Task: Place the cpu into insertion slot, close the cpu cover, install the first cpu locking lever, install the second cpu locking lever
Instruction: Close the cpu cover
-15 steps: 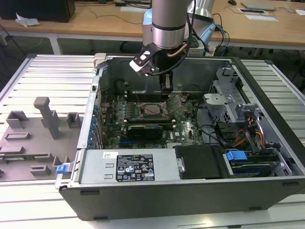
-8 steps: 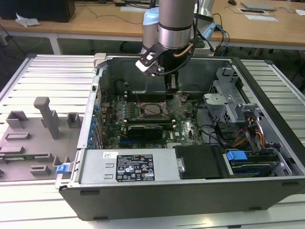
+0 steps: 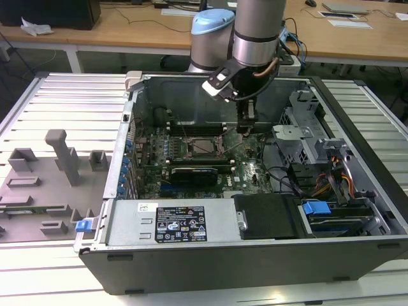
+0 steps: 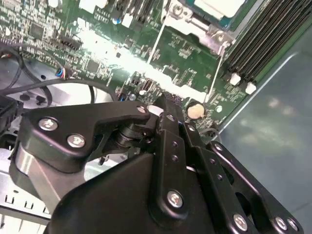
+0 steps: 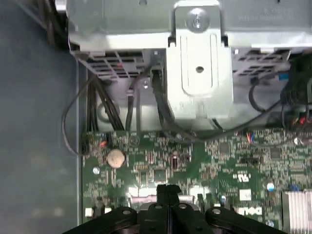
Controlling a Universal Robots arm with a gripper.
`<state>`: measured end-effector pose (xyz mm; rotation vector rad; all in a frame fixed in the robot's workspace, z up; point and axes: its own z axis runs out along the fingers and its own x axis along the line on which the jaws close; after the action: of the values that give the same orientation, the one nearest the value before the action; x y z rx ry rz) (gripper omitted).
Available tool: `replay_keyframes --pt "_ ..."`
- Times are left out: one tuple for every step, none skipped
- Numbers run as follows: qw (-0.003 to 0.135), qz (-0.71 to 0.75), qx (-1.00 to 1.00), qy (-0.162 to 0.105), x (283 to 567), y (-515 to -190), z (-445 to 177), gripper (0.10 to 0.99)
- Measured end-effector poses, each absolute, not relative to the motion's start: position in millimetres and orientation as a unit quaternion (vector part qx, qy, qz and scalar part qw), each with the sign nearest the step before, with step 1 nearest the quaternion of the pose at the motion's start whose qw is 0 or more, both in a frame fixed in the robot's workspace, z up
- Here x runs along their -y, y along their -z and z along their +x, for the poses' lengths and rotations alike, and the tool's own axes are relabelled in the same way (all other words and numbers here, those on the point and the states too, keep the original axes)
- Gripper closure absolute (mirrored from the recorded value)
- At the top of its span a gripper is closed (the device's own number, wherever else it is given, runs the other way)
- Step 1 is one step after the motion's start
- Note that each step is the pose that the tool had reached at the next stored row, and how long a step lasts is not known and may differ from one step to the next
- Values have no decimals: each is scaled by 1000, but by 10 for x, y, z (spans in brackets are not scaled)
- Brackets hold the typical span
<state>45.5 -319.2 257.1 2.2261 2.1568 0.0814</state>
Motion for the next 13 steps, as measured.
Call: replay_keyframes --pt "20 718 -695 -26 3193 -2564 528 980" --pt "20 718 -695 -26 3193 -2551 563 980" --pt "20 718 -695 -26 3193 -2525 572 980" --pt "20 718 -695 -26 3193 -2475 580 980" --pt "20 718 -695 -25 3193 -2449 583 980" --pt "20 718 -695 -25 3193 -2448 583 980" --pt "20 718 -695 -25 3193 -2448 583 980" --pt "20 718 -695 -25 3193 -2446 583 980" --pt "20 718 -695 -25 3193 -2445 584 980" --pt "19 718 -696 -24 3193 -2445 585 980" --pt "9 718 -696 -16 3193 -2442 590 980" --pt "2 718 -696 -9 3193 -2441 595 980" --pt "-4 718 -696 -4 3193 -2440 598 980"
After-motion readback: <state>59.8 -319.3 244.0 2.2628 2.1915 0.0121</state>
